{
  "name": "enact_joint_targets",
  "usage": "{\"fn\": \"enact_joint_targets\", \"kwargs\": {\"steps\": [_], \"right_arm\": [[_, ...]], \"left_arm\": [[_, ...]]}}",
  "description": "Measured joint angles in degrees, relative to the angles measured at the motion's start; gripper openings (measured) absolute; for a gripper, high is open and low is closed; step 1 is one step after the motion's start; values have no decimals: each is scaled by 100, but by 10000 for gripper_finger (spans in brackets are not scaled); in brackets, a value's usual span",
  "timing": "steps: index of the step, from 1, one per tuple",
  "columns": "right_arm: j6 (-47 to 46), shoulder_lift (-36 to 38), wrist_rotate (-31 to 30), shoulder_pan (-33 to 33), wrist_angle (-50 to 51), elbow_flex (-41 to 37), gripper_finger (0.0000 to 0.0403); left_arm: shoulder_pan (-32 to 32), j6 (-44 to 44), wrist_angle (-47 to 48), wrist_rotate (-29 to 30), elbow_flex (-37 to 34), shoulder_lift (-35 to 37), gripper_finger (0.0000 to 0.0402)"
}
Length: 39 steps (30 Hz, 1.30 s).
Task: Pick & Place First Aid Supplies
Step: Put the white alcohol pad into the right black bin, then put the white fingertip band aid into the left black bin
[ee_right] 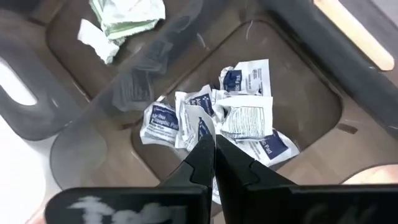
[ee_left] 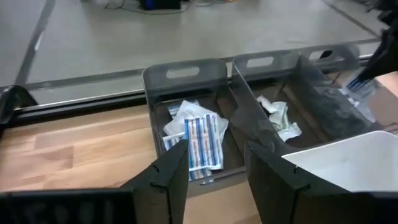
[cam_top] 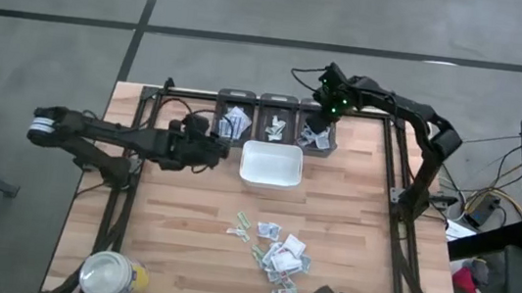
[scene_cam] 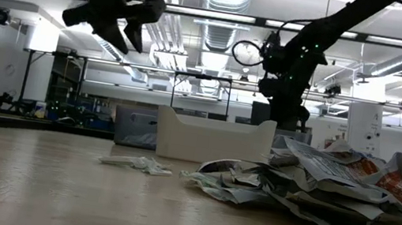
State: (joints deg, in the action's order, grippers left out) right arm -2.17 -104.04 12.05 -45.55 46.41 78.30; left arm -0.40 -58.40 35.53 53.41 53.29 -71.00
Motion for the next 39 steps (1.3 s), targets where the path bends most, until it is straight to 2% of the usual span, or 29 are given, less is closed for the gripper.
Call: {"fn": "enact_joint_targets", "kwargs": {"steps": [6,13,17,22,28,32,39], "right_arm": [[182,-97,38,3,9,69,8],[540,-86,307,3,7,75,10],[570,-103,345,5,11,75,29],[674,-108,341,3,-4,75,71],[851,127,323,3,45,75,107],[1016,428,299,26,400,68,114],[1116,1182,294,60,740,33,102]], "left_arm": [[-111,407,-591,0,-421,256,149],[-292,733,-663,2,-485,264,149],[-373,972,-690,-36,-485,264,149],[-470,1508,-1099,-523,-624,264,149],[-517,2566,-2612,-1563,-1204,264,149],[-492,2813,-3212,-2096,-1551,264,149],[-309,2644,-3201,-2555,-1735,264,149]]}}
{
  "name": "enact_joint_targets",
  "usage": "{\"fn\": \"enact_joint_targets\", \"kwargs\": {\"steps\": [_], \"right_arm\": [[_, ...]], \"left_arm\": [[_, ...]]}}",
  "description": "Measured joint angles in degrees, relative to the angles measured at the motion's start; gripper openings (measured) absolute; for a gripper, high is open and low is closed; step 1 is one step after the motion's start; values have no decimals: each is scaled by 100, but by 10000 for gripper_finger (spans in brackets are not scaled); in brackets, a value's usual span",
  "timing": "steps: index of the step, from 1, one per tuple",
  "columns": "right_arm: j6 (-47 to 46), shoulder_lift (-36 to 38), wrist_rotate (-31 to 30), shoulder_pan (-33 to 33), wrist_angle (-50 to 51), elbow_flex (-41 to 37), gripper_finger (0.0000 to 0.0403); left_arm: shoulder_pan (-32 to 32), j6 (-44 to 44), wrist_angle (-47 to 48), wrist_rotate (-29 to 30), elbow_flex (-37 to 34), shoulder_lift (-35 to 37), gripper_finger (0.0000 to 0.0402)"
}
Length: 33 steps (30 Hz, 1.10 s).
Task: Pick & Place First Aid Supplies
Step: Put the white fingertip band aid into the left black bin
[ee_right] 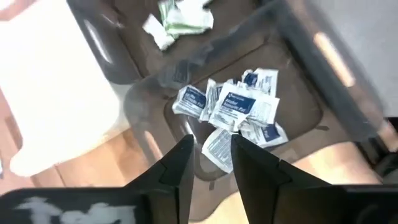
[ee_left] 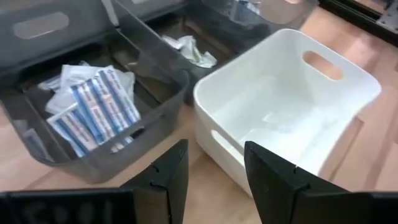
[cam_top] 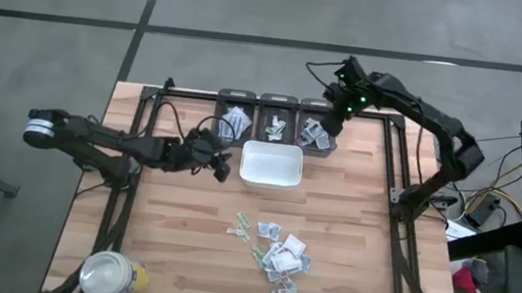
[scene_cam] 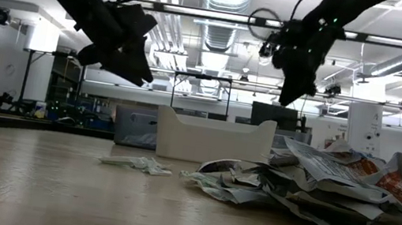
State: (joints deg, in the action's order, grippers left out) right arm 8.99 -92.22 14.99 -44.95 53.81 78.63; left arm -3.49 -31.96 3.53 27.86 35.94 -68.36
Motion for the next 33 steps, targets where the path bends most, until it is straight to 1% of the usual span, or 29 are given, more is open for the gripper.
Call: {"fn": "enact_joint_targets", "kwargs": {"steps": [5,9,16,22,25,28,33], "right_arm": [[-79,620,-2,205,56,-65,90],[-316,1190,6,605,172,-188,81],[-800,2123,23,1775,293,-743,68],[-1408,2678,22,2938,221,-1454,59],[-1772,2868,19,3571,-184,-1897,60],[-2100,2973,12,4255,-900,-2357,63],[-2541,2881,6,5323,-1960,-2918,60]], "left_arm": [[217,1,-6,0,0,0,149],[332,-21,-7,0,0,0,149],[539,-184,-10,2,0,0,149],[826,-313,-8,4,0,-2,149],[948,-441,-8,2,0,-2,149],[1065,-470,-8,4,0,-2,149],[1214,-515,-8,2,0,-2,149]]}}
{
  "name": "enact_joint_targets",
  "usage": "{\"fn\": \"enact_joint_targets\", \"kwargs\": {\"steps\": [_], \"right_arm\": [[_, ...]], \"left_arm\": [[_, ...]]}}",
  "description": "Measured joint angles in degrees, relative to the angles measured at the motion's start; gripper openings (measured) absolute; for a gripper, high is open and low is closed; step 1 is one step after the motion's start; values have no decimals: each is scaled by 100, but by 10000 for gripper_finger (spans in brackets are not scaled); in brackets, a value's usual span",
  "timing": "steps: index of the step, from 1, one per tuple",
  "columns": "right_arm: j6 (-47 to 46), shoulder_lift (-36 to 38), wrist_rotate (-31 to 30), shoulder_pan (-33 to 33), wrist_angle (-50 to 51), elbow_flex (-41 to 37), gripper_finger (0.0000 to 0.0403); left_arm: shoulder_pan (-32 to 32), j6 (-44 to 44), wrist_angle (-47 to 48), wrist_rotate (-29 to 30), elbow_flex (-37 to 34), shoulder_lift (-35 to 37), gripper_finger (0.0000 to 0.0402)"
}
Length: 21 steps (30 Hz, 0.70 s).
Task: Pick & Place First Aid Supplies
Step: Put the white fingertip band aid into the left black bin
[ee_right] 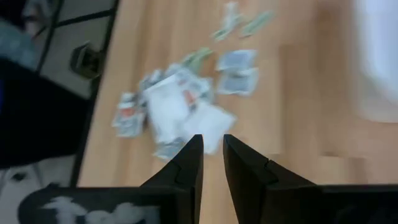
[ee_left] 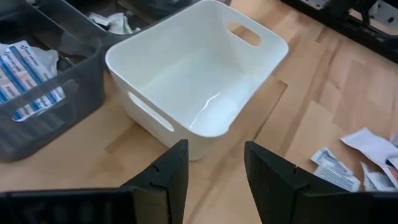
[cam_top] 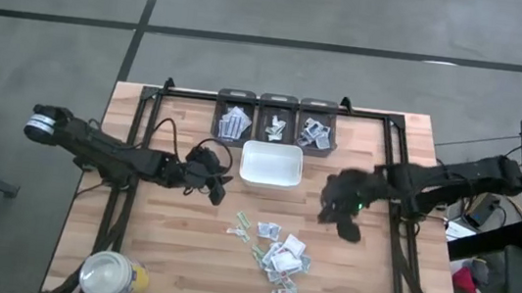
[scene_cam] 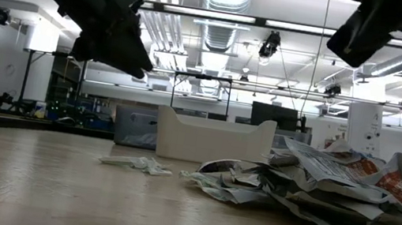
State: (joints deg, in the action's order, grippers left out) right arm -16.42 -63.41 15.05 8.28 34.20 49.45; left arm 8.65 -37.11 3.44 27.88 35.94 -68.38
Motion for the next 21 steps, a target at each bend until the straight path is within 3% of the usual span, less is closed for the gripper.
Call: {"fn": "enact_joint_targets", "kwargs": {"steps": [8,21], "right_arm": [[-624,-871,-8,941,-314,78,48],[-597,-2818,-15,1046,660,1575,50]], "left_arm": [[69,-56,6,2,-12,0,149],[88,-48,172,2,-68,-2,149]]}}
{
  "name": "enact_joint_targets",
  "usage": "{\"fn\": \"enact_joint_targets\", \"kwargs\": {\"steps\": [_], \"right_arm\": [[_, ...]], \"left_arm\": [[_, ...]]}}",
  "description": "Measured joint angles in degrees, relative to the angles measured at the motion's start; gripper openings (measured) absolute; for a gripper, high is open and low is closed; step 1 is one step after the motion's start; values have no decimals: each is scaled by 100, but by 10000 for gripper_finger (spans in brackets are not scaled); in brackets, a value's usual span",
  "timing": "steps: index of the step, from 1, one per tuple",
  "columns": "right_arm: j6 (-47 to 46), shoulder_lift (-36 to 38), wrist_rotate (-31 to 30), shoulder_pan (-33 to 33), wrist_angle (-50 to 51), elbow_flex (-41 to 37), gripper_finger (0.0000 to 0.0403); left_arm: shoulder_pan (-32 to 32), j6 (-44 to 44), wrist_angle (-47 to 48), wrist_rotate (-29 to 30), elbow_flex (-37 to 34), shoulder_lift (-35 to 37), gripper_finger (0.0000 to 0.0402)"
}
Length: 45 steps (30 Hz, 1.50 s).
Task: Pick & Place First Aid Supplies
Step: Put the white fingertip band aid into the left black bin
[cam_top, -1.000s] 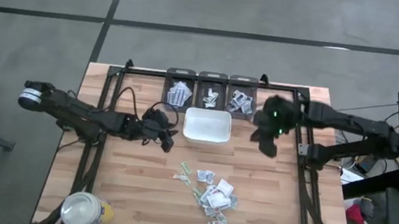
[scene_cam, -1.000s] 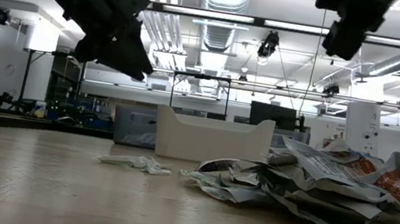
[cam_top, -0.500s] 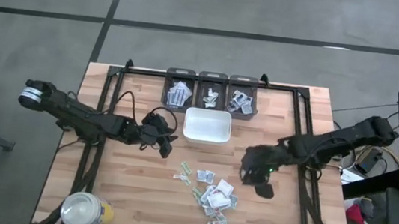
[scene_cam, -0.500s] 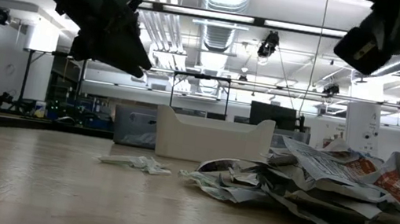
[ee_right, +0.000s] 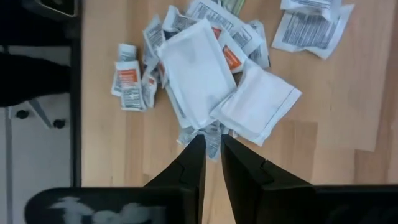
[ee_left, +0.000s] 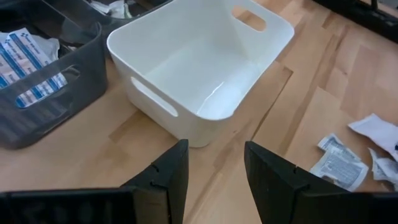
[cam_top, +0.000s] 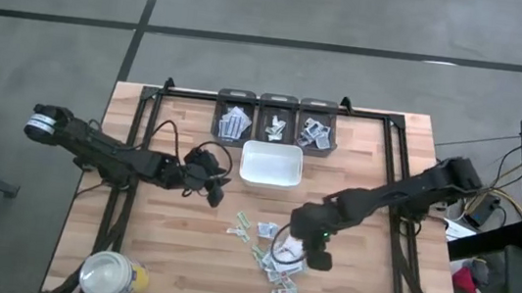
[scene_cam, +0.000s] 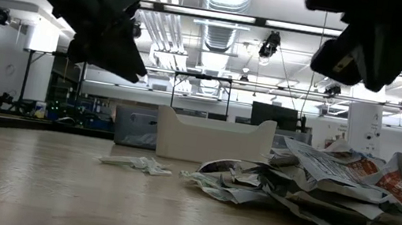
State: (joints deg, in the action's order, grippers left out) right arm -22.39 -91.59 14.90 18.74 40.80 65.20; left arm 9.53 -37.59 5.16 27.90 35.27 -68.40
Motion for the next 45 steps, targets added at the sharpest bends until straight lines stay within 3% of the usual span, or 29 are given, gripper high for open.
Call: {"fn": "enact_joint_targets", "kwargs": {"steps": [6,11,21,32,45], "right_arm": [[-15,-657,-1,-88,131,620,50],[-396,-790,-151,-209,457,862,66],[-1017,-863,-493,-214,615,525,107],[-1045,-1325,-605,-216,457,508,148],[-1067,-1902,-892,-216,394,513,147]], "left_arm": [[139,307,23,0,0,0,149],[270,327,103,0,0,2,149],[442,585,115,-1,0,96,149],[440,909,94,2,0,354,149],[440,917,92,0,0,378,149]]}}
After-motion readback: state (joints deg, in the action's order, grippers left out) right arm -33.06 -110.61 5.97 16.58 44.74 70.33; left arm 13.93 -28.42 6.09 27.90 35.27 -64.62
